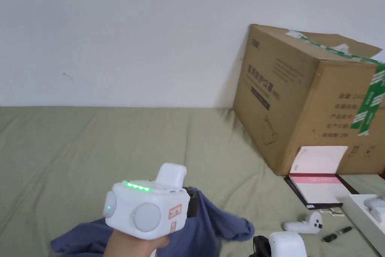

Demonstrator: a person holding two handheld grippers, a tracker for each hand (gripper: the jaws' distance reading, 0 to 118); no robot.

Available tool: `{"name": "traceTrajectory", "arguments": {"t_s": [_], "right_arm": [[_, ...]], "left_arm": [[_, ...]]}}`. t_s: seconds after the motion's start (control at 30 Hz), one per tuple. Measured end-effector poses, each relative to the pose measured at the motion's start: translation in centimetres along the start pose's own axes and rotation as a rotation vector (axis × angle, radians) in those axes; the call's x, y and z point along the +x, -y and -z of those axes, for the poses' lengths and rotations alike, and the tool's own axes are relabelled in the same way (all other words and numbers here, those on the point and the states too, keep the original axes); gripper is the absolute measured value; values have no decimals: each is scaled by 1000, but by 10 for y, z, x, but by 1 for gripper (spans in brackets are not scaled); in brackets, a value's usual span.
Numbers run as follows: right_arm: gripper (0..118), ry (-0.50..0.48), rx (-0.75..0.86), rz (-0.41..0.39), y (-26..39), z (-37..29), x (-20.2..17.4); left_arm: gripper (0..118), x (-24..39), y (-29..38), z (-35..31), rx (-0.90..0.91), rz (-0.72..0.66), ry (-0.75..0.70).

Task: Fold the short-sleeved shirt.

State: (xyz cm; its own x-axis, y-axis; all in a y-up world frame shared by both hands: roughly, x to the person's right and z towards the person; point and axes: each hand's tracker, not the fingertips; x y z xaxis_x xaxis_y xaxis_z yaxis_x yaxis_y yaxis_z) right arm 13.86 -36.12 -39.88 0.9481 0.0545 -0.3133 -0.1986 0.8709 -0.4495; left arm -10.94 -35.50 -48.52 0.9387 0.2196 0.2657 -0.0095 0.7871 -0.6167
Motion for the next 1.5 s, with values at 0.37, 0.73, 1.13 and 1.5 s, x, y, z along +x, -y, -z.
{"name": "traceTrajectory", "arguments": {"t_s": [0.37, 0.73, 1.13, 1.5], "right_arm": [[4, 40, -21, 53, 13, 8, 35], [4, -75, 29, 29, -7, 15, -14], [4, -206, 37, -33, -14, 20, -90], [4, -180, -29, -31, -12, 54, -87]], "left_arm": [[109, 14, 73, 82, -182, -70, -91], [36, -3, 86, -118, 200, 105, -324], [0, -136, 165, -205, -38, -146, -582], [96, -238, 164, -116, -189, -243, -538]]}}
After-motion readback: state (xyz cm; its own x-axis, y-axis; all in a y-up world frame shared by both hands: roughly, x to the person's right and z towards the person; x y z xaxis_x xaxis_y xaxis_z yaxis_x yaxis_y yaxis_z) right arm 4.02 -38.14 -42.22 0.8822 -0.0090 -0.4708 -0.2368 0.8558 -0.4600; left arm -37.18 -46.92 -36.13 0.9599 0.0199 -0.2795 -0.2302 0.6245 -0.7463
